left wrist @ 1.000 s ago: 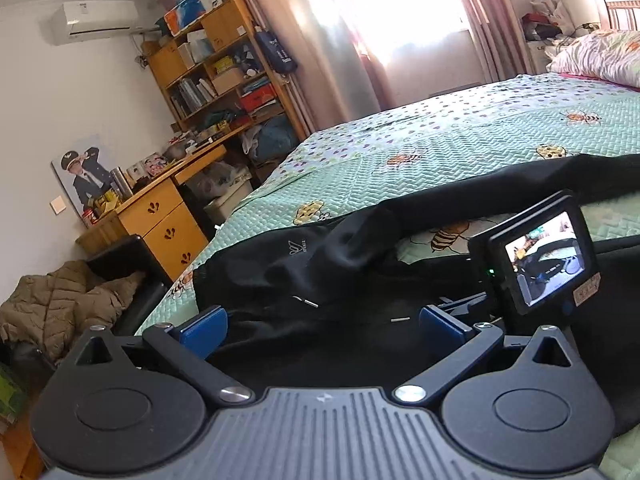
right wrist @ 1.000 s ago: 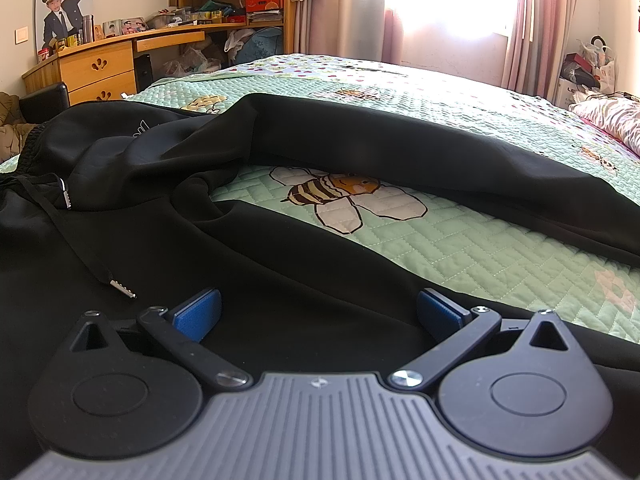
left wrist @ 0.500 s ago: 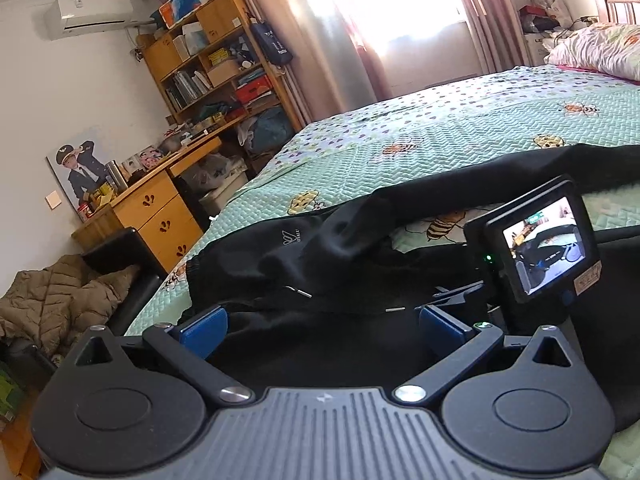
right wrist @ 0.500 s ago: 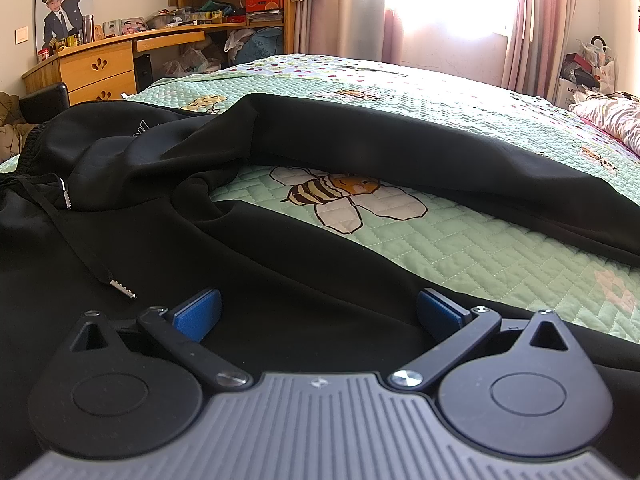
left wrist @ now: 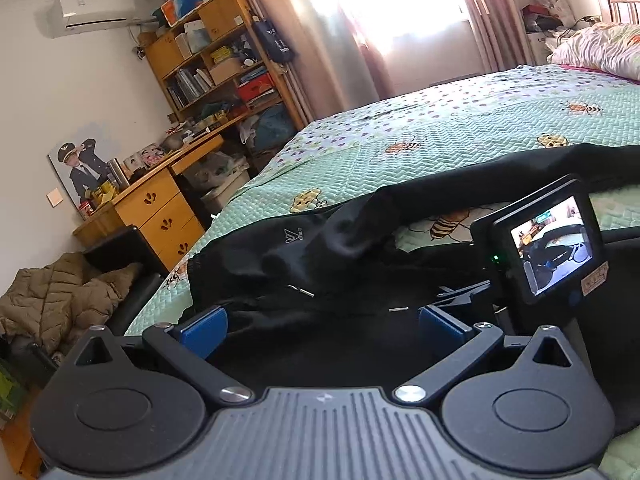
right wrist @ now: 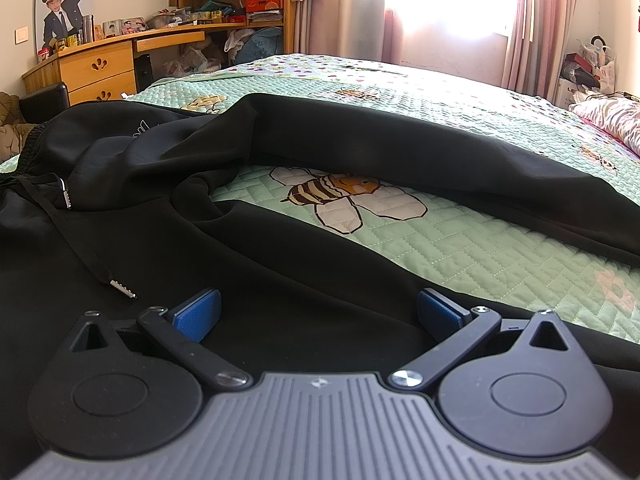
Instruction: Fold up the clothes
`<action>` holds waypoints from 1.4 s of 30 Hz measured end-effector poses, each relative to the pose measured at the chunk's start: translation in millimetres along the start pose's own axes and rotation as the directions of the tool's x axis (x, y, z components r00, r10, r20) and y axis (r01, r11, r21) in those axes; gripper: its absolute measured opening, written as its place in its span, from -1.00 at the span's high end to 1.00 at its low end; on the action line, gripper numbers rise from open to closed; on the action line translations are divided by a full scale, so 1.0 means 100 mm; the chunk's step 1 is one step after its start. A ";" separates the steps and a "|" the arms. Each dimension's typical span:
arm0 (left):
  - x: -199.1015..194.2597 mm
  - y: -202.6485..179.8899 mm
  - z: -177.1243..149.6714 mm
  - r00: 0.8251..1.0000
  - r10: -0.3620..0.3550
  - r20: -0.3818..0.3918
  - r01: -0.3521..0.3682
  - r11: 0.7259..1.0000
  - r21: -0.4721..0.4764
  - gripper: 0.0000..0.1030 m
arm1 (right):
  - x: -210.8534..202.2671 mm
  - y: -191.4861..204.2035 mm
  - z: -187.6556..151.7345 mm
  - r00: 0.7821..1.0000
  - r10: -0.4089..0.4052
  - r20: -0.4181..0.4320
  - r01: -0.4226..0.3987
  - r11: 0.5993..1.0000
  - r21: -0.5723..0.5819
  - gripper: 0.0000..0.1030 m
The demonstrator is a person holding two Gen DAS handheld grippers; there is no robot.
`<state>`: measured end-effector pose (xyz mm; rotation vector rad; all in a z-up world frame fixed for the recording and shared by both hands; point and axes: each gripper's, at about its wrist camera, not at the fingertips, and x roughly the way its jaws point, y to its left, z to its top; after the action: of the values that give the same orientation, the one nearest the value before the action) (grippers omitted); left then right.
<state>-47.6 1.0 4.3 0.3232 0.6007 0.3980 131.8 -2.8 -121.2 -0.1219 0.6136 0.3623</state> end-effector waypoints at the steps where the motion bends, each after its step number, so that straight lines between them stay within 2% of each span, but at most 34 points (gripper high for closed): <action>1: 0.00 0.01 0.00 1.000 0.000 0.000 0.000 1.000 -0.001 -0.98 | 0.00 0.00 0.00 1.000 0.000 0.000 0.000 1.000 0.000 -1.00; 10: 0.07 0.16 -0.04 0.999 0.034 -0.016 -0.034 0.999 -0.041 -0.98 | 0.00 0.00 0.00 1.000 -0.001 0.000 0.001 1.000 0.000 -1.00; 14: 0.16 0.32 -0.12 0.998 0.033 -0.060 -0.038 0.996 -0.082 -0.98 | 0.00 0.00 0.00 1.000 -0.001 0.001 0.001 1.000 0.000 -1.00; 19: 0.26 0.68 -0.21 0.988 0.113 -0.107 -0.127 0.982 -0.139 -0.98 | 0.00 0.00 0.00 1.000 -0.001 0.001 0.001 1.000 0.000 -1.00; 25: 0.38 1.13 -0.35 0.961 0.215 -0.176 -0.250 0.946 -0.207 -0.98 | 0.00 0.00 0.00 1.000 -0.001 0.001 0.001 1.000 0.000 -1.00; 28: 0.46 1.21 -0.41 0.958 0.201 -0.203 -0.244 0.945 -0.216 -0.98 | 0.00 0.00 0.00 1.000 -0.001 0.001 0.001 1.000 0.000 -1.00; 35: 0.48 1.18 -0.50 0.971 0.134 -0.197 -0.176 0.960 -0.217 -0.98 | 0.00 0.00 -0.01 1.000 -0.004 0.004 0.004 1.000 0.004 -1.00; 38: 0.49 1.12 -0.57 0.975 0.104 -0.195 -0.144 0.967 -0.209 -0.98 | 0.01 0.04 -0.01 1.000 -0.029 0.009 0.029 1.000 -0.003 -1.00; 42: 0.53 1.09 -0.60 0.979 0.075 -0.190 -0.116 0.970 -0.213 -0.98 | -0.03 -0.12 0.04 0.998 0.052 -0.031 -0.050 0.997 0.059 -1.00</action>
<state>-72.6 130.3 -23.3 0.1011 0.7127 0.5873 136.5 -14.1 -115.7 -0.0568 0.6598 0.3926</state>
